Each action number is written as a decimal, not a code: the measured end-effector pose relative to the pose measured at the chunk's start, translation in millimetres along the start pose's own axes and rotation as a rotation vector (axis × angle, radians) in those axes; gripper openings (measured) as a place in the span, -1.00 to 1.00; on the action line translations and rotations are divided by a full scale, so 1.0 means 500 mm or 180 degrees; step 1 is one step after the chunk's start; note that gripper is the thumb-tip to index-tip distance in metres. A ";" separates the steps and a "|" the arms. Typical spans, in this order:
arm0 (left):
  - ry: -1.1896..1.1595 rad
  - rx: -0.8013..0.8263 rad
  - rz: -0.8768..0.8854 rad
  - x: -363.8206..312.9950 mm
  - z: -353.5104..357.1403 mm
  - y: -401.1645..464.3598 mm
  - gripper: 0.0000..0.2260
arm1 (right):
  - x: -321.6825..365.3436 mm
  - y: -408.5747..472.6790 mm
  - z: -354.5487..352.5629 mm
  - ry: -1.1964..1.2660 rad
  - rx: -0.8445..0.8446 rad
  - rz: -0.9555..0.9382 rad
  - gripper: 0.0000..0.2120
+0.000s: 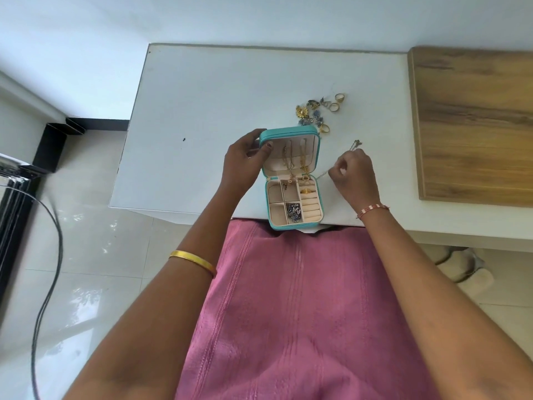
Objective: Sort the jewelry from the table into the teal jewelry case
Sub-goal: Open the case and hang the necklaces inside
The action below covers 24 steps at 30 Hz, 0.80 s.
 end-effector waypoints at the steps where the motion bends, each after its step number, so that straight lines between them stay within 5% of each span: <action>1: -0.0009 -0.0027 -0.0011 0.000 -0.001 -0.001 -0.57 | 0.004 -0.006 -0.013 0.0447 0.0053 0.0197 -0.89; 4: 0.0022 -0.0065 -0.0003 -0.003 0.001 -0.001 -0.64 | 0.019 -0.026 -0.040 0.1633 0.0470 0.0758 -0.88; 9: 0.0205 -0.0103 0.0044 -0.007 0.004 -0.003 -0.74 | 0.051 -0.051 -0.071 0.2543 0.0944 0.1074 -0.79; 24: 0.0484 0.0018 -0.0073 -0.028 0.013 -0.018 -0.58 | 0.118 -0.088 -0.137 0.3276 0.1360 0.1008 -0.78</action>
Point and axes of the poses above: each hand's wrist, its own y-axis towards the middle knuckle, its own z-axis out of the palm, x = y × z, the point moved 4 cm from there along y, towards the middle knuckle, and after that the axes turned 11 degrees about z, right-handed, at the moved point
